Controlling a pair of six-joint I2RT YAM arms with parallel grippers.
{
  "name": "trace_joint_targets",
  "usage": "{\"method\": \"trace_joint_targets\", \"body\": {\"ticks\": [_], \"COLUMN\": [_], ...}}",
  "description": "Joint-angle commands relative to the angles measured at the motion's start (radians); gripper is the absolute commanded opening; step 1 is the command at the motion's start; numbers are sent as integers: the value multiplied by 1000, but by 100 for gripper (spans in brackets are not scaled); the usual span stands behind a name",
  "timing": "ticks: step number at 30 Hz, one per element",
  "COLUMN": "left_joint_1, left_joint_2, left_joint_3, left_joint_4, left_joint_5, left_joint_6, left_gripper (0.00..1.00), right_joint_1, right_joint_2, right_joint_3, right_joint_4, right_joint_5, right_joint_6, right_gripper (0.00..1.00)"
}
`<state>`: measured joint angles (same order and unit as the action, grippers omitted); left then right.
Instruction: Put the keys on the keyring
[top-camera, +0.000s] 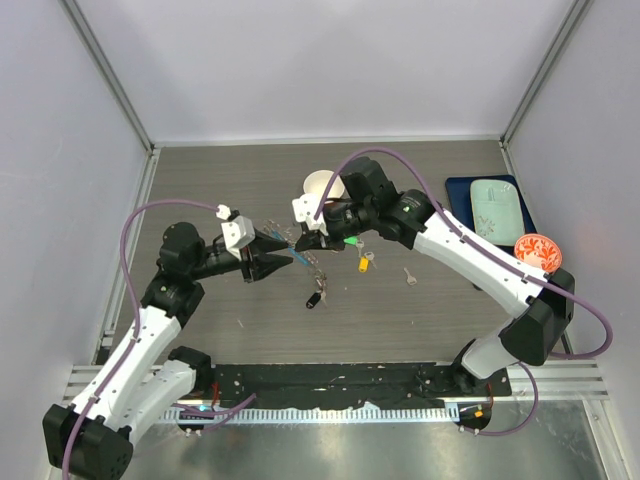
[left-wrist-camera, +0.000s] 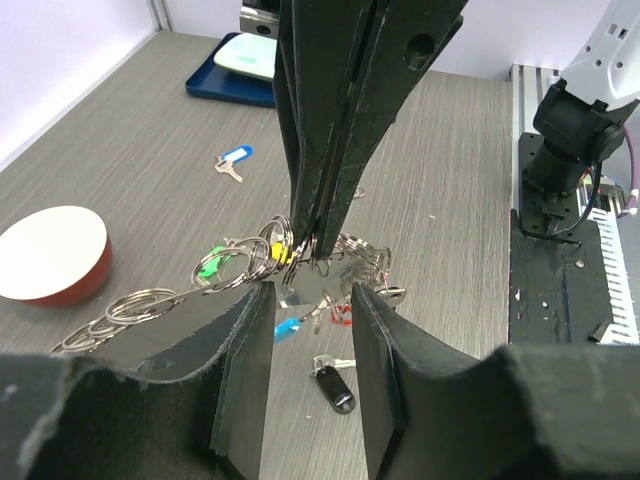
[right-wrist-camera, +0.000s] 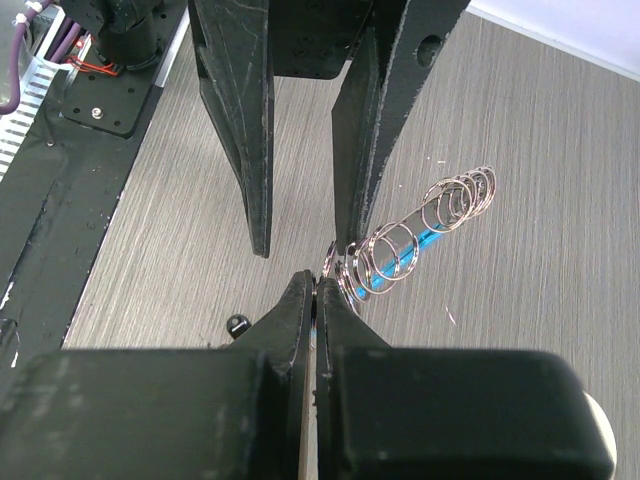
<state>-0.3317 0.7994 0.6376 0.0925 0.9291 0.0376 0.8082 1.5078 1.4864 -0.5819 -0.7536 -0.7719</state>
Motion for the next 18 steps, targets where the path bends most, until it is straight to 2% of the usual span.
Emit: {"method": "trace_joint_targets", "body": {"ticks": [1,18], "left_joint_1": [2,0], "left_joint_2": [-2,-9], "left_joint_3": [24,51], "left_joint_4": [56,13], "left_joint_5": [37,28], "left_joint_6": [-2,67], "left_gripper": [40,39], "right_joint_1": [5,3], "right_joint_2": [-11,3], "right_joint_3": [2,8], "right_joint_4": [67,67], "right_joint_5": [-26,-52], "right_joint_6": [2,6], "right_gripper": [1,1]}}
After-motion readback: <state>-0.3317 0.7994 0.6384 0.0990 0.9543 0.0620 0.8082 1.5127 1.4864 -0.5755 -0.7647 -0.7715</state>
